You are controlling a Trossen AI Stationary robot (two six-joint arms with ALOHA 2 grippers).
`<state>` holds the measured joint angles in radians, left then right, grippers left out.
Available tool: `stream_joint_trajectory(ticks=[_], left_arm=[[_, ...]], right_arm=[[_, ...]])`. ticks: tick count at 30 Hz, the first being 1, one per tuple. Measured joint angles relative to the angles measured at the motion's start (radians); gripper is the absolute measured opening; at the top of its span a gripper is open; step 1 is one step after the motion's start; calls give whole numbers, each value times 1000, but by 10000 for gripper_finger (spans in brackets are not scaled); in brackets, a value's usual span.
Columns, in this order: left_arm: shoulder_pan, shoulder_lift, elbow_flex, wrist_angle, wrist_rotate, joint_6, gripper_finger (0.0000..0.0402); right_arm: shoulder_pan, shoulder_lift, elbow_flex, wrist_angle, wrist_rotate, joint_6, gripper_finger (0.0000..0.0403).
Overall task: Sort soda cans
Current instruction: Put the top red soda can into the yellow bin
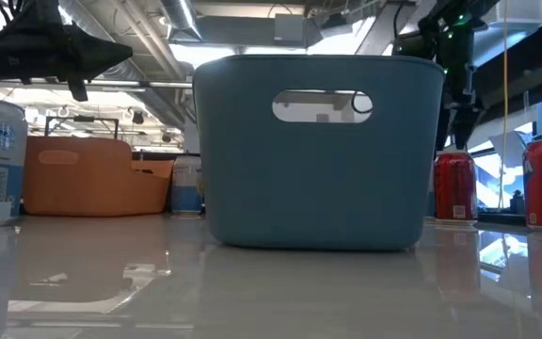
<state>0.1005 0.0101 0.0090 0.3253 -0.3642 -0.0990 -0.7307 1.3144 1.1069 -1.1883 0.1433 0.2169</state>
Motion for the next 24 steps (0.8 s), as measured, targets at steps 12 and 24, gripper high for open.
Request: stream_joint_trajectory(ticks=[12,24], left_arm=[[0,0,0,0,0,1,0],[0,0,0,1,-1,48,0]], right_arm=[[2,-1,-153,140,-47,12,358],[2,-3,-184,160,-50,5,292]])
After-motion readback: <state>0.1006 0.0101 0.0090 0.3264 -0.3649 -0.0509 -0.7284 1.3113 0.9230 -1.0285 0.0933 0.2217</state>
